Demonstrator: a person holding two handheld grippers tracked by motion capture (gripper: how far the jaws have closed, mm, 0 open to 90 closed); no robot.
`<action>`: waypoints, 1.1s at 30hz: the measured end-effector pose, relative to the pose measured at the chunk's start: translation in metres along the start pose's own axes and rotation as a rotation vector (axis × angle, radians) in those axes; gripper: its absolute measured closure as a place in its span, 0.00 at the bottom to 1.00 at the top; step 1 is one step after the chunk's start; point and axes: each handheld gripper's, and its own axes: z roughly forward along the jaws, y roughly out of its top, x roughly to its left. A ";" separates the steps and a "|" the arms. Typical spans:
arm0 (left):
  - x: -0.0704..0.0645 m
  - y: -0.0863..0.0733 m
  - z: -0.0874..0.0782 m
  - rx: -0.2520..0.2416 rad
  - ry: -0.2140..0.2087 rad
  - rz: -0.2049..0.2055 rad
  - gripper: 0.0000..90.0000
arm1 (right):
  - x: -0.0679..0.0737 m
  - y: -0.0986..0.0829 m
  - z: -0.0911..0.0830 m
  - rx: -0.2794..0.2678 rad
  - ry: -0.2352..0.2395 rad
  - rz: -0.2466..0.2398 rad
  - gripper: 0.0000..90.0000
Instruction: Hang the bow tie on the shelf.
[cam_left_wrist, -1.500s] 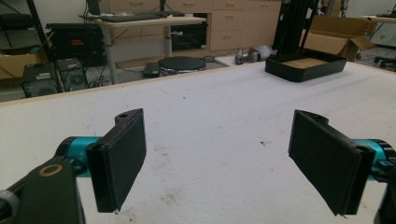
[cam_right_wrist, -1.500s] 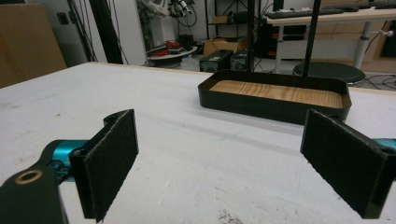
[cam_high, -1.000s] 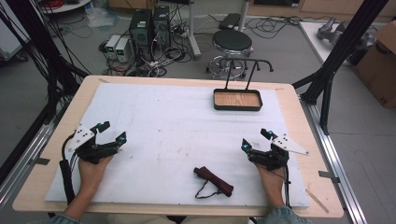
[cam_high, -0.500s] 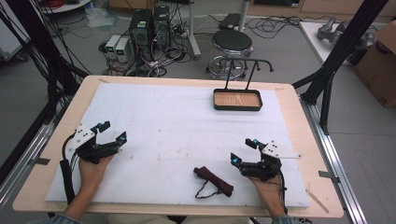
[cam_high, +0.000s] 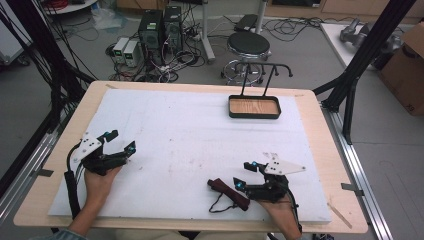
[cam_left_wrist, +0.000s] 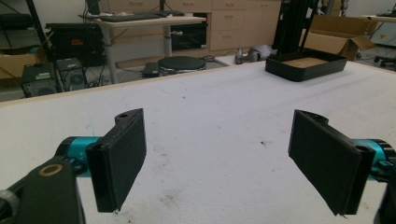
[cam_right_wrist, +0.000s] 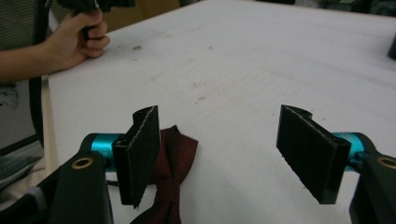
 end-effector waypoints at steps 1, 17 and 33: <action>0.000 0.000 0.000 0.000 0.000 0.000 0.22 | 0.000 0.000 0.000 0.000 0.000 0.000 0.37; 0.000 0.000 0.001 0.003 -0.002 0.001 0.22 | 0.003 -0.006 0.023 0.200 0.151 0.007 0.55; 0.000 0.000 0.001 0.003 0.000 0.003 0.22 | 0.007 -0.007 0.031 0.293 0.166 -0.010 0.80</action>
